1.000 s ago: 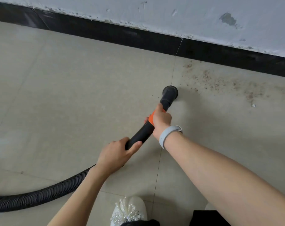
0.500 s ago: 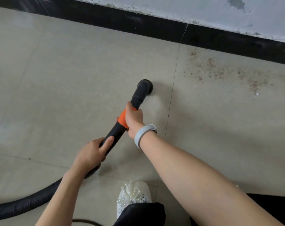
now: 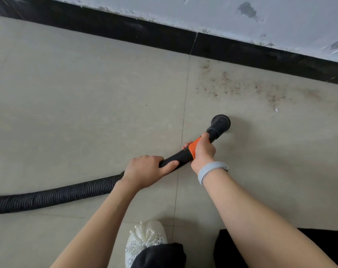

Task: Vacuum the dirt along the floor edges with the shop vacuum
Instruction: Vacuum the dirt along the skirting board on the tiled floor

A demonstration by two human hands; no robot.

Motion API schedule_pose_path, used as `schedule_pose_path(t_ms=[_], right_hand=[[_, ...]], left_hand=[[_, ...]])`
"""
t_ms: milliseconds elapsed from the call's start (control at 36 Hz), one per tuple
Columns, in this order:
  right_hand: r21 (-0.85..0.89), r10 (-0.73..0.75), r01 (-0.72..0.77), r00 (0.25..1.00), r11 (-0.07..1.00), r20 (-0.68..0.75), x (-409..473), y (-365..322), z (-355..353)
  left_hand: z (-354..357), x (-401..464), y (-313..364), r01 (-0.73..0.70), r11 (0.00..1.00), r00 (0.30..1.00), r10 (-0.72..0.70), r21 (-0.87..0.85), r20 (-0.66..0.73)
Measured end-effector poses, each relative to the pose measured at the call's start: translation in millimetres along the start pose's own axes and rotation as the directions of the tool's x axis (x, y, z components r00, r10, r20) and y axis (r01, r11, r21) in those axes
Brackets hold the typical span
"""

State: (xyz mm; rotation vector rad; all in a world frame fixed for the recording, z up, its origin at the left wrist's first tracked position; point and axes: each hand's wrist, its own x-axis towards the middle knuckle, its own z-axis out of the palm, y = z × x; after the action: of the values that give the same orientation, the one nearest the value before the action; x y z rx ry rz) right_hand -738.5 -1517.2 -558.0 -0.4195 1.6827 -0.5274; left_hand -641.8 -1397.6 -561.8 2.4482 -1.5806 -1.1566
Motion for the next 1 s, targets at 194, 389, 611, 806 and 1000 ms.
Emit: schedule_pose_path(t_ms=[194,389,611,806,1000], right_hand=[[-0.14,0.021,0.006,0.981,0.99,0.193,-26,28,45],[-0.249,0.052,0.036,0.939,0.968,0.34,-48,56,86],[-0.353,0.039,0.128,0.903,0.927,0.429,-66,89,116],[-0.323,0.041,0.097,0.917,0.941,0.396,-58,79,109],[-0.24,-0.032,0.088,0.973,0.967,0.228,-18,27,84]], left_hand=[[14,-38,-43,0.174,0.968,0.971,-0.199,-0.18,-0.131],[21,-66,-80,0.301,0.896,0.912,-0.37,-0.327,-0.175],[30,-94,-99,0.368,0.816,0.85,-0.49,-0.446,-0.193],[25,-83,-97,0.374,0.838,0.865,-0.469,-0.397,-0.177],[-7,-28,-58,0.239,0.946,0.955,-0.27,-0.219,-0.121]])
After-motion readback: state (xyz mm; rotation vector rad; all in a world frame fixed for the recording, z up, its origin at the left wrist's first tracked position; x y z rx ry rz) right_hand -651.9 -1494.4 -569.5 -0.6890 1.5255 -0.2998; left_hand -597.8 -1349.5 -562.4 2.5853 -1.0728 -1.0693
